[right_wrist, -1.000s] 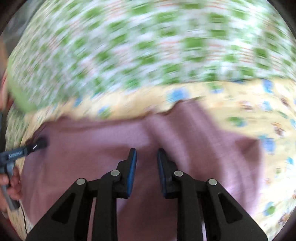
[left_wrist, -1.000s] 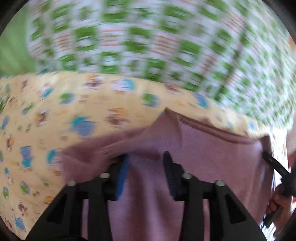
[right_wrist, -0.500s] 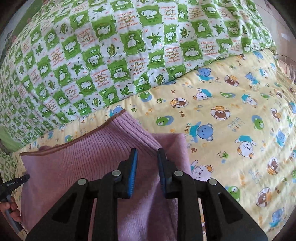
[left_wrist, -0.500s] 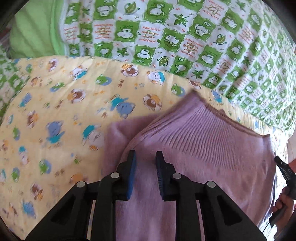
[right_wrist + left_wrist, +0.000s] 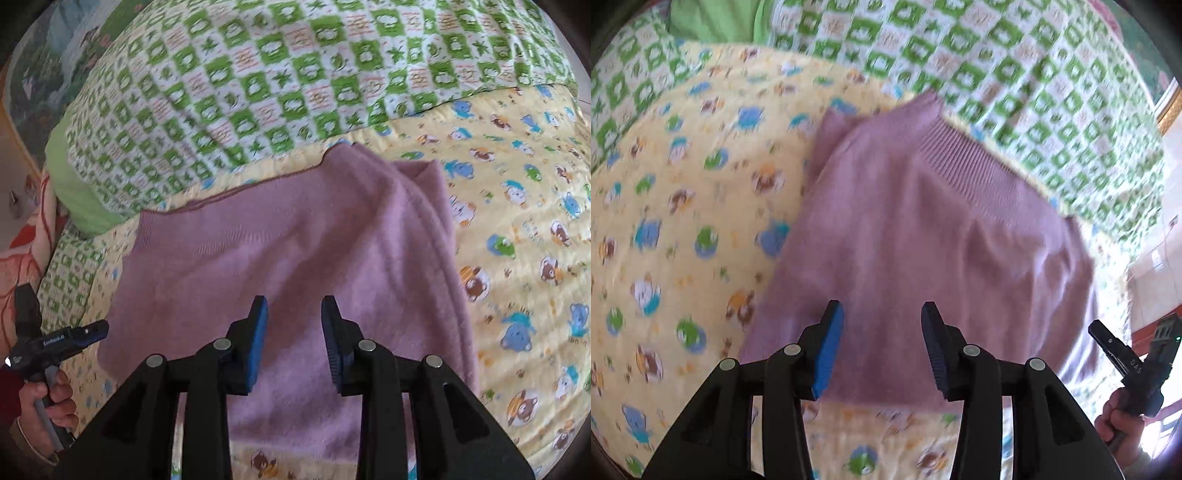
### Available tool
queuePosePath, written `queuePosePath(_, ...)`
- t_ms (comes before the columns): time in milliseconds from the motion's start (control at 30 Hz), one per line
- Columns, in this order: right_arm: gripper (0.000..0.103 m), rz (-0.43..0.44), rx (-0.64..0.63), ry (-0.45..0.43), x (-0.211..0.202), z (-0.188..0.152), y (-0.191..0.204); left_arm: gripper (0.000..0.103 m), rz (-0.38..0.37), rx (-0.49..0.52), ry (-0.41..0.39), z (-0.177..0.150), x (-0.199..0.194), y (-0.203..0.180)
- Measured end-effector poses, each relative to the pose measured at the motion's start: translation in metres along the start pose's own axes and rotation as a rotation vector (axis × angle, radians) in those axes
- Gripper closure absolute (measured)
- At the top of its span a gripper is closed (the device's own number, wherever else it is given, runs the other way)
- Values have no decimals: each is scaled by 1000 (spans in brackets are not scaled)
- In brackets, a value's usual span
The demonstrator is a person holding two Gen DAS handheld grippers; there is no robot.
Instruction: Fold small clothes
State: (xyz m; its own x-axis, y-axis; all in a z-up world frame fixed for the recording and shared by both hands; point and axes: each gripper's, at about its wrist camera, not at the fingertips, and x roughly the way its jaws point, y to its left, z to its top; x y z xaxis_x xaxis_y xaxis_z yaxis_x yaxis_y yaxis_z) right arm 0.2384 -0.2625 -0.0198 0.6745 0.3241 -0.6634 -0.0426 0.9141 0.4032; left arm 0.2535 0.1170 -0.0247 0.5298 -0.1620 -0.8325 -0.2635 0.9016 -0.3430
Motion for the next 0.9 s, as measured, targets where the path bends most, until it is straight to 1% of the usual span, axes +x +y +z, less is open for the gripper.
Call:
queuePosePath(100,70,-9,25,71,9,-18,-5,59,24,-33,27,-10,6,14)
queuePosePath(167,70,-50,47,107,13,-26,-15,59,51,-42,37,-14,10,22)
queuePosePath(267,71,-84,63,116,10,-32,-31,59,51,-59,49,-21,10,30)
queuePosePath(367,71,-125,61,114,3,-32,-37,58,49,-78,51,-29,3,34)
queuePosePath(400,71,-156,62,113,0,-32,-39,56,48,-91,53,-30,2,36)
queuePosePath(467,71,-195,91,109,-7,-32,-45,46,32,-143,63,-36,-4,41)
queuePosePath(500,70,-188,113,105,-10,-33,-49,42,25,-186,70,-40,-7,46)
queuePosePath(533,70,-174,135,101,-13,-33,-52,33,19,-227,76,-43,-10,51)
queuePosePath(567,70,-173,144,96,-17,-33,-53,28,1,-270,83,-45,-10,56)
queuePosePath(633,70,-170,141,82,-24,-34,-50,28,-39,-353,102,-49,-6,66)
queuePosePath(700,69,-154,140,69,-30,-33,-46,28,-57,-427,116,-50,2,73)
queuePosePath(833,67,-126,123,59,-35,-31,-33,26,-76,-477,69,-38,11,70)
queuePosePath(900,66,-109,108,57,-35,-29,-26,28,-73,-487,51,-29,20,64)
